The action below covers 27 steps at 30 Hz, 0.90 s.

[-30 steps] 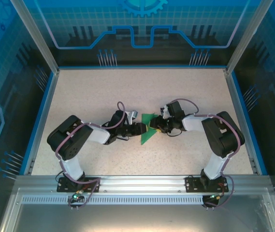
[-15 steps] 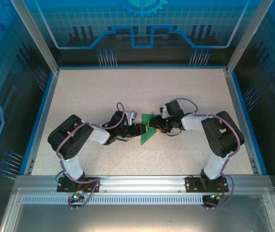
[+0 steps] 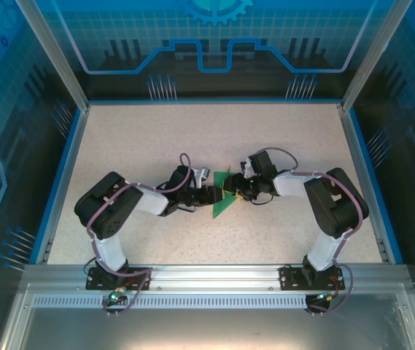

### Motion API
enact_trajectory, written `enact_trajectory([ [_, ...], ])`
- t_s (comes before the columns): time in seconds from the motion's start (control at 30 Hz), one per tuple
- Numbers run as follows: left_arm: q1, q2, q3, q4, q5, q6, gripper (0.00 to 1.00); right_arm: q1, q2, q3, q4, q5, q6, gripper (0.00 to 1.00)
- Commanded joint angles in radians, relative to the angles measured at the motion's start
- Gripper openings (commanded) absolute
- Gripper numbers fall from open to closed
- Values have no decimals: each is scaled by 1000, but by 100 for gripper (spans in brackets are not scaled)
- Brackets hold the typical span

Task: Fold a paper plane with a square sheet of paper (pick it up from the middle)

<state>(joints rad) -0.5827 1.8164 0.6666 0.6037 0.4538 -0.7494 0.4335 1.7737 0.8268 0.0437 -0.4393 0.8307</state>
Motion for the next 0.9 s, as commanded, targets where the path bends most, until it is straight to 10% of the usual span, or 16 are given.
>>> enact_trajectory([
  [0.0, -10, 6, 12, -12, 15, 50, 52, 36, 97, -34, -36, 85, -4, 54],
  [0.3, -46, -35, -6, -50, -42, 100, 57, 40, 114, -28, -65, 113, 29, 55],
  [0.87, -47, -30, 23, -139, -124, 89, 33, 39, 115, -39, -66, 113, 42, 56],
])
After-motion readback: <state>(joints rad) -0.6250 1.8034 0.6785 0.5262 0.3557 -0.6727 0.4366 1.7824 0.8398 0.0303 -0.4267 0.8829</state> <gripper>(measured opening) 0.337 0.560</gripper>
